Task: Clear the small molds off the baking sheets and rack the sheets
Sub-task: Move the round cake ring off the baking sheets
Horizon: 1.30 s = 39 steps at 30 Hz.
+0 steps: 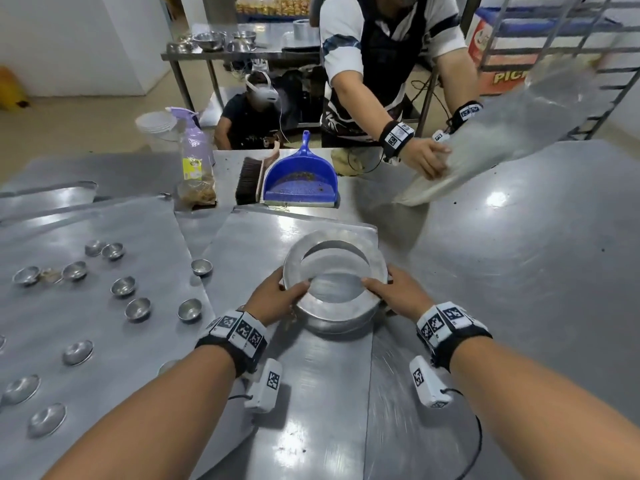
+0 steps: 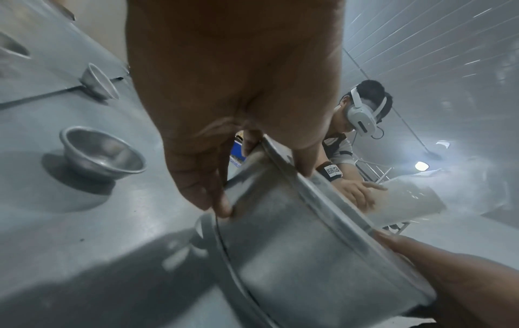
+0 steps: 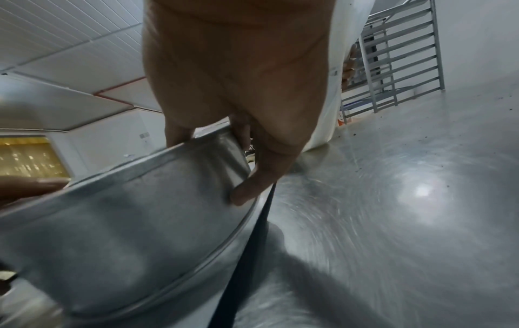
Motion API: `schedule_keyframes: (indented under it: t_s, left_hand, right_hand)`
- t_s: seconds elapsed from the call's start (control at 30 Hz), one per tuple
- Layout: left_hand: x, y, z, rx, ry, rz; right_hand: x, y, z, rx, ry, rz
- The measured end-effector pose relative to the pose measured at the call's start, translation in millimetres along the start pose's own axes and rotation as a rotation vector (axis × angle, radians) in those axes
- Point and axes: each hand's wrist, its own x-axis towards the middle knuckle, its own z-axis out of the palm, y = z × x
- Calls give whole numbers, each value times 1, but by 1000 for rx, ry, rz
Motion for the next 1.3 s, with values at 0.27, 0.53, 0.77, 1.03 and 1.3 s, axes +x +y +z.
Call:
schedule_keyframes:
  t_s: [0.27, 0.53, 0.77, 1.03, 1.3]
  left_hand:
    - [-51, 23, 15, -261, 228, 68]
    - [-112, 24, 42, -304, 286, 47]
    - [-138, -20, 58, -185, 266, 84]
    - [-163, -32, 59, -116, 102, 55]
    - [-166, -40, 68, -16, 214, 64]
  right_hand:
    - [-40, -14, -29, 416, 100, -100]
    - [-79, 15, -25, 338, 74, -180]
    - [-117, 35, -13, 173, 11, -198]
    - [-136, 64, -16, 131, -76, -154]
    - [-139, 56, -17, -18, -58, -151]
